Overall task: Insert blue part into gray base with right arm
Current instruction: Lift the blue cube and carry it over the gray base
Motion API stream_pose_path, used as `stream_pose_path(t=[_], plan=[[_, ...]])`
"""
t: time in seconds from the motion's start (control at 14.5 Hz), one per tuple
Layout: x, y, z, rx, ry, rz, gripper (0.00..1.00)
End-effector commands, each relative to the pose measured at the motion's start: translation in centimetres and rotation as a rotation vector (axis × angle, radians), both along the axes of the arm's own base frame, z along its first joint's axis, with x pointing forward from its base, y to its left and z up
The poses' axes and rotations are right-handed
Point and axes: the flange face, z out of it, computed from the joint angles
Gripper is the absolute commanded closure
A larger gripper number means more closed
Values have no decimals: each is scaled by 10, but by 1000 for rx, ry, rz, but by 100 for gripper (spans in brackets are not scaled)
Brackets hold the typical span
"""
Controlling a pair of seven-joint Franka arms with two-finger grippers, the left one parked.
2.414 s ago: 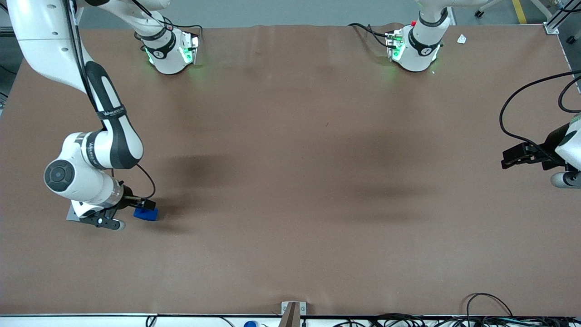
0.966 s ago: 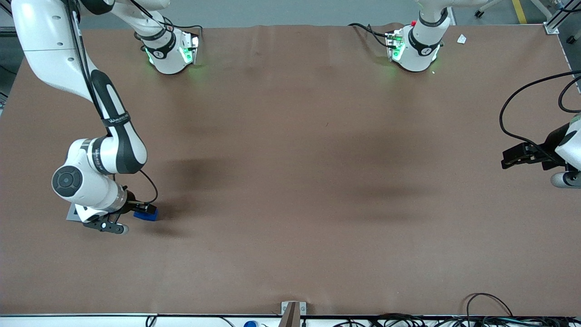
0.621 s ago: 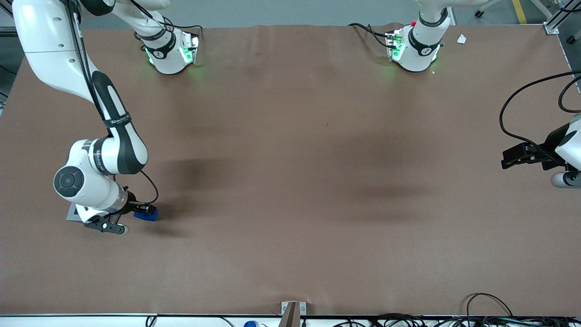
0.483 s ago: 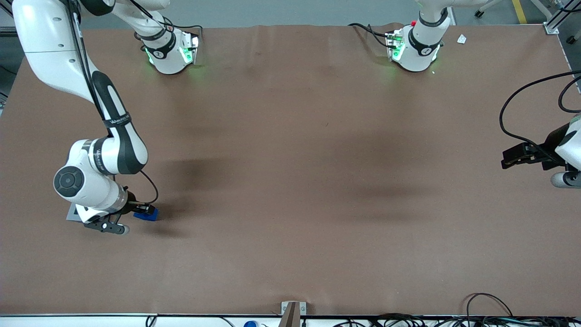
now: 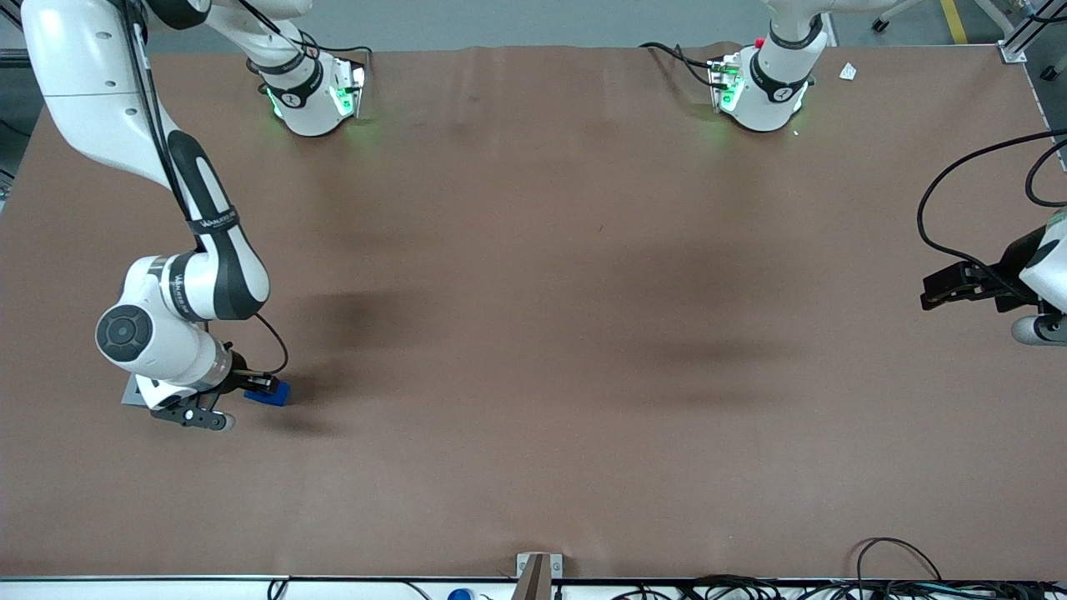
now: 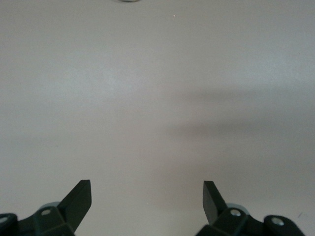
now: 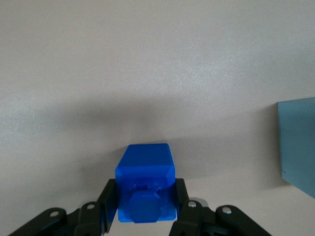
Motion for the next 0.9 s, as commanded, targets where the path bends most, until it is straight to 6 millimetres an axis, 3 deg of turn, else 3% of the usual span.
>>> stream_pose_path(t=[0.0, 0.14, 0.21, 0.28, 0.48, 0.83], plan=[[8, -11, 15, -12, 12, 26, 96], [8, -35, 40, -11, 94, 46, 97], [9, -44, 65, -10, 123, 68, 98], [8, -57, 78, -7, 149, 77, 98], [6, -90, 90, 1, 153, 121, 98], [2, -149, 94, 8, 131, 154, 98]])
